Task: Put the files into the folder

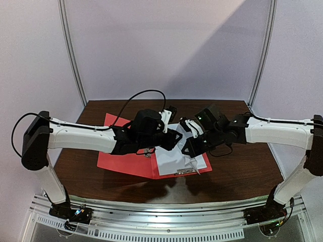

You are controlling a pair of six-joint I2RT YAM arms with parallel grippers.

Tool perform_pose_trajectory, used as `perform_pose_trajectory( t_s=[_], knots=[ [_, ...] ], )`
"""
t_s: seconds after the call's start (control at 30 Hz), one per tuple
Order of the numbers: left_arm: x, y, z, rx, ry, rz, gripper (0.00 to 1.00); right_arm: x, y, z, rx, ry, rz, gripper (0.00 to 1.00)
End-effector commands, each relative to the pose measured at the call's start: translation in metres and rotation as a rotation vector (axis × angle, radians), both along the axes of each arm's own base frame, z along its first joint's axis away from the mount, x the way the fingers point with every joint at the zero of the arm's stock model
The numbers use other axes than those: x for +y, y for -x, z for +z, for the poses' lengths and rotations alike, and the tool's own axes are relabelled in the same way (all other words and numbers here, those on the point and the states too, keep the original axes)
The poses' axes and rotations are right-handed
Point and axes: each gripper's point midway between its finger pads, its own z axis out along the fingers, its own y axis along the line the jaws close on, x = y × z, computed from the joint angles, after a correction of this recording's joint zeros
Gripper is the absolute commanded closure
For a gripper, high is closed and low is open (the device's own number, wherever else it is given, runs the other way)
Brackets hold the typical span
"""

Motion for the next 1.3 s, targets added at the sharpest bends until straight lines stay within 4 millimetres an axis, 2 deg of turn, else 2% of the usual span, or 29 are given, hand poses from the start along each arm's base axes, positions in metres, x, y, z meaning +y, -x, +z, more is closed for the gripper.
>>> perform_pose_trajectory(
  t_s=[0.0,0.07,0.17,0.27,0.33,0.43,0.5,0.67,0.8,0.97,1.1,1.27],
  knots=[
    [-0.004,-0.009,0.004,0.002,0.019,0.005,0.72,0.007,0.006,0.009,-0.032,-0.025,0.039,1.0],
    [-0.006,-0.009,0.007,0.001,0.028,0.001,0.8,0.006,0.007,0.007,-0.035,-0.018,0.041,1.0],
    [-0.006,-0.01,0.009,0.003,0.037,-0.001,1.0,0.005,0.006,0.005,-0.042,-0.007,0.039,1.0],
    [-0.006,-0.01,0.009,0.007,0.041,-0.002,1.0,0.005,0.006,0.006,-0.051,-0.009,0.039,1.0],
    [-0.004,-0.01,0.009,0.009,0.046,0.003,1.0,0.003,0.006,0.006,-0.056,-0.007,0.04,0.88],
    [0.001,-0.011,0.017,0.005,0.069,0.015,1.0,0.0,0.004,0.005,-0.068,0.008,0.027,0.55],
    [0.007,-0.013,0.025,0.001,0.096,0.027,1.0,-0.004,0.001,0.007,-0.087,0.02,0.012,0.38],
    [0.028,-0.015,0.053,-0.022,0.14,0.058,1.0,-0.007,-0.001,0.025,-0.138,0.001,0.008,0.19],
    [0.052,-0.016,0.072,-0.02,0.145,0.11,1.0,-0.005,-0.001,0.036,-0.166,-0.024,0.025,0.14],
    [0.094,-0.016,0.085,-0.002,0.15,0.186,1.0,-0.002,-0.004,0.036,-0.174,-0.035,0.022,0.12],
    [0.132,-0.013,0.081,0.031,0.109,0.252,1.0,0.008,-0.011,0.036,-0.177,-0.06,0.01,0.14],
    [0.174,-0.009,0.076,0.056,0.089,0.322,1.0,0.038,-0.027,0.031,-0.162,-0.086,0.022,0.17]
  ],
)
